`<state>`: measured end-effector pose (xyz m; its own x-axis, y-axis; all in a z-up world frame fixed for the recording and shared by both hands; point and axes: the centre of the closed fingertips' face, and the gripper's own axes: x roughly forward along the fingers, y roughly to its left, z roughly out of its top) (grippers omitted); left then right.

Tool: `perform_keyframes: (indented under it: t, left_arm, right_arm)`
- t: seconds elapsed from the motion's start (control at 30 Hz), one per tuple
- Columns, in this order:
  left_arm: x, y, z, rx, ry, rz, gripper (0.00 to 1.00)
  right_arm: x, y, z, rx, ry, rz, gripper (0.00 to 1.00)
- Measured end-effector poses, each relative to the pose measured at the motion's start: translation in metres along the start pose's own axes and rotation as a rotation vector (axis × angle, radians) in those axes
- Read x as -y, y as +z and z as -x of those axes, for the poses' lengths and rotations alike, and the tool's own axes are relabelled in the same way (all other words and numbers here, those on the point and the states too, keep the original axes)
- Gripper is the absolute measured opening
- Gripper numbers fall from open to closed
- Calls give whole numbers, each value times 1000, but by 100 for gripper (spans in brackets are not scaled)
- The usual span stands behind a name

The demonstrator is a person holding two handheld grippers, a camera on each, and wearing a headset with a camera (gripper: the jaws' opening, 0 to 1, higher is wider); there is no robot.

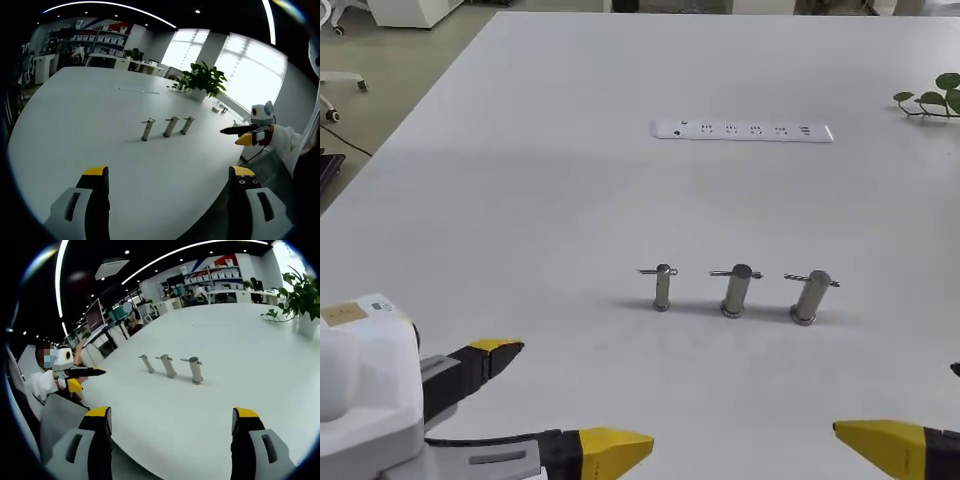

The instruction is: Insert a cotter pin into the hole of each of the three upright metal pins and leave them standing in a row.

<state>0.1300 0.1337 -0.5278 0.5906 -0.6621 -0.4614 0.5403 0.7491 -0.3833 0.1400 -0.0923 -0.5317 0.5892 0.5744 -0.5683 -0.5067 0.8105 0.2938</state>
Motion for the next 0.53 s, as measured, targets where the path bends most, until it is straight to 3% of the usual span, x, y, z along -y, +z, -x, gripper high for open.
perform_keyframes:
  t: [0.53]
  left_arm:
    - [1,-5,-1,-23,-5,-14,99]
  right_arm:
    - [0,-2,-3,-24,-25,11,98]
